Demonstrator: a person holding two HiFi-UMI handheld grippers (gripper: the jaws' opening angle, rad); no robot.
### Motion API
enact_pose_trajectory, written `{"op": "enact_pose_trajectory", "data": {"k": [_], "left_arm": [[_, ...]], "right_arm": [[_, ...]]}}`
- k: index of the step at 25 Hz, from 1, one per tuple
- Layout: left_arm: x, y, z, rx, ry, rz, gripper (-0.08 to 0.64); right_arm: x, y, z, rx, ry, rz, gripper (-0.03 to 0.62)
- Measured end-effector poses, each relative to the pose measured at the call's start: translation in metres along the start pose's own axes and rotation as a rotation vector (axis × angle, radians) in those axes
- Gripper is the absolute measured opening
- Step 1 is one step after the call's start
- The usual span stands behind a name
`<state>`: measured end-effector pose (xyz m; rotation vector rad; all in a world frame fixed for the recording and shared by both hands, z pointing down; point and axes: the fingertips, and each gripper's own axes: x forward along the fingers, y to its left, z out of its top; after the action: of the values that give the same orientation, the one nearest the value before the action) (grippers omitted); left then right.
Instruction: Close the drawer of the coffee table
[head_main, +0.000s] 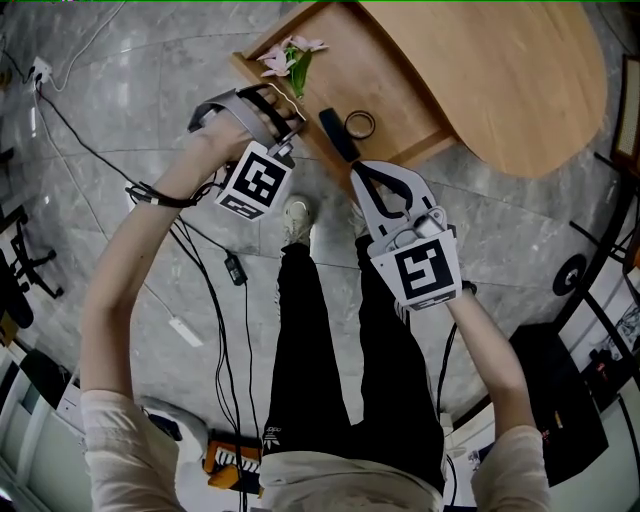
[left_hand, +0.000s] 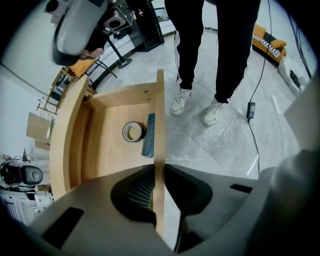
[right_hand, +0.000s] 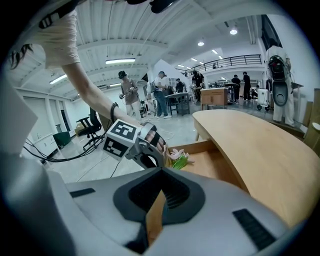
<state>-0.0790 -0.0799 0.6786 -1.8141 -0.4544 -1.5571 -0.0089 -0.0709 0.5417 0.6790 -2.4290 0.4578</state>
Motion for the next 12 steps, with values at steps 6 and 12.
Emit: {"op": "enact_pose_trajectory", "data": {"k": [6,12], "left_arm": [[-0.033,0.023,0.006,-0.001,-0.022,-0.015,0.069],[-0.025,0.037,0.006,0.001,-0.012,-0.031,0.069]], "right_arm": [[-0.012,-0.001,0.014,0.015,-0.015,-0.008,0.006],[-0.021,-0.010,0.028,0.004,-0.035,-0.015,0.006]]}}
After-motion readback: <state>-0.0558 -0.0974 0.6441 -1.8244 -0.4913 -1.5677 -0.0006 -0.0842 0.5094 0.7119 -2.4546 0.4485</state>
